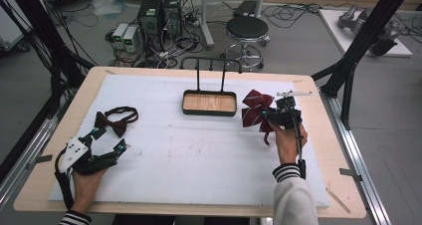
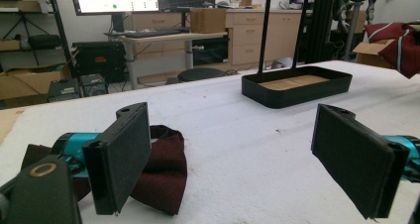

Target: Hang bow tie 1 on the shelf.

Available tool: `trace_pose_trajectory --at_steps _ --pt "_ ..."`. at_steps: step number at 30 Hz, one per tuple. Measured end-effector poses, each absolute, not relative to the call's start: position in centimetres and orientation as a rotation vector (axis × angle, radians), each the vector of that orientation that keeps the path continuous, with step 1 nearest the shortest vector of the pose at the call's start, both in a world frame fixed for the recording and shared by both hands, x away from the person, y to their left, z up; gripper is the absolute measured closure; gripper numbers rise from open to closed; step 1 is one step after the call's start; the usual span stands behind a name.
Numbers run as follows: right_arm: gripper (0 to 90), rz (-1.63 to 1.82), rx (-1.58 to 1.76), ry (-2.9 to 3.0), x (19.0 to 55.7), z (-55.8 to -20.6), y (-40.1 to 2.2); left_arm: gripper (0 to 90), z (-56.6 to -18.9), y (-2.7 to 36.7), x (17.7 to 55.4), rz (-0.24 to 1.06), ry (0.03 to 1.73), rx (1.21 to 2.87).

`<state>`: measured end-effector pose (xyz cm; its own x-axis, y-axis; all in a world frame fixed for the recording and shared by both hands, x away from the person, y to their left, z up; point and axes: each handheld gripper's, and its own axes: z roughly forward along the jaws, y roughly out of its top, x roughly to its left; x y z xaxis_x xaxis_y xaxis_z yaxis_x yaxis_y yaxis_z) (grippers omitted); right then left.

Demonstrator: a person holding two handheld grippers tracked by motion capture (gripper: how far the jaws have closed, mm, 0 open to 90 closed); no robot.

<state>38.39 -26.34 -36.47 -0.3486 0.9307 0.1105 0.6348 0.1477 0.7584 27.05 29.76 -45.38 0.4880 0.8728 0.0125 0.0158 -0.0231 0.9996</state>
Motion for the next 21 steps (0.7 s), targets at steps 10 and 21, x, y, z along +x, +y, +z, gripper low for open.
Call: trace_pose_trajectory --at_steps 10,21 --pt "74.2 1.184 1.353 1.976 37.4 -35.1 -25.9 16.0 -45.4 29.8 27.0 0.828 0.831 1.437" --pt "74.2 1.274 1.201 1.989 37.0 -33.4 -24.0 16.0 -45.4 29.8 27.0 0.828 0.831 1.437"
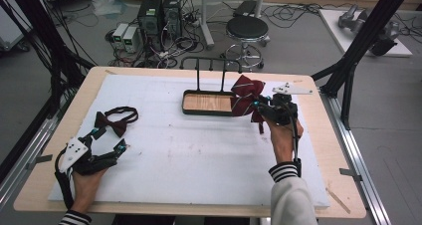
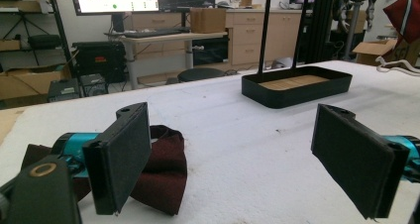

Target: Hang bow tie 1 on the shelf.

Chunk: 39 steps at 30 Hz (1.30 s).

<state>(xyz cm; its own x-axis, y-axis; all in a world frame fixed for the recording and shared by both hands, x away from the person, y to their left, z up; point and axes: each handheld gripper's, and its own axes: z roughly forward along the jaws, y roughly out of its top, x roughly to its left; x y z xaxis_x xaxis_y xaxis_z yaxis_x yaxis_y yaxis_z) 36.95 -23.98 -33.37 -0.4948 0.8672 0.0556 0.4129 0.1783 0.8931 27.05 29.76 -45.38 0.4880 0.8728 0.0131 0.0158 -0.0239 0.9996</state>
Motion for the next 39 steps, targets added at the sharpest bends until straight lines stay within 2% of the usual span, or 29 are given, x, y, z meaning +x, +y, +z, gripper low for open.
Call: trace_pose_trajectory --at_steps 39 --pt "74.2 1.437 1.016 2.023 39.0 -27.9 -18.6 16.0 -45.4 29.8 27.0 0.828 0.830 1.438"
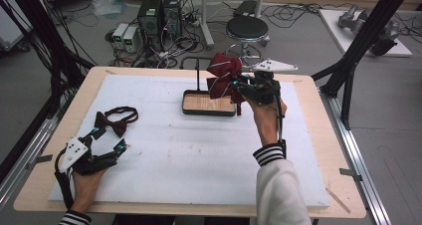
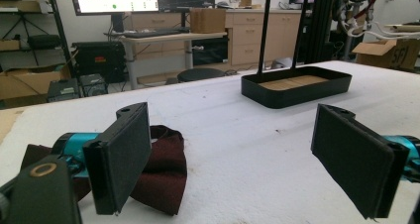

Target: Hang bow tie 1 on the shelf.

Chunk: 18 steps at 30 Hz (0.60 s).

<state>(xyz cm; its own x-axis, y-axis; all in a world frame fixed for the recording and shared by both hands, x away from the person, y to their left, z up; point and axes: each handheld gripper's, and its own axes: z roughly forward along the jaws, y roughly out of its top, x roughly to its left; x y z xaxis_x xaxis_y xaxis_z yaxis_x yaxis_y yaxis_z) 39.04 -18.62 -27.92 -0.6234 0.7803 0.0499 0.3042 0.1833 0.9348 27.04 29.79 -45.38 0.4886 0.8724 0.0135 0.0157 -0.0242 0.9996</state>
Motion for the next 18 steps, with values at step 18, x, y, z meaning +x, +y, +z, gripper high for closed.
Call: trace_pose_trajectory --at_steps 18 --pt "74.2 1.440 0.996 2.019 41.5 -26.3 -17.6 16.0 -45.4 29.8 27.1 0.826 0.834 1.433"
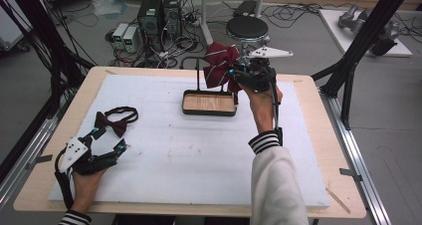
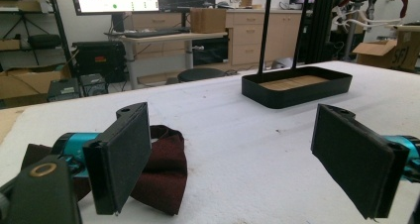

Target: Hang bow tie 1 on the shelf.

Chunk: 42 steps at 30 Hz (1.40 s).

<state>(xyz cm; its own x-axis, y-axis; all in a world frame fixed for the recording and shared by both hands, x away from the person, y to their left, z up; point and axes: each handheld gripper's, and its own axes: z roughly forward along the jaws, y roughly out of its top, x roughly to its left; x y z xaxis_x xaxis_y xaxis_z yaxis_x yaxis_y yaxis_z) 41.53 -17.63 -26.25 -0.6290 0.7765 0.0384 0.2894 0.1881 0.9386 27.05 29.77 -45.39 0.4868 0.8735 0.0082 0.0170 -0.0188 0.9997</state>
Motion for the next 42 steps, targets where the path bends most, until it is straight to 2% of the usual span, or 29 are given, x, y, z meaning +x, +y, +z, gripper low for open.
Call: trace_pose_trajectory --at_steps 20,42 --pt "74.2 1.478 1.041 1.966 44.9 -25.1 -18.3 16.0 -45.4 29.8 27.0 0.827 0.834 1.429" --pt "74.2 1.377 1.149 1.909 45.5 -25.5 -22.2 16.0 -45.4 29.8 27.0 0.828 0.829 1.429"
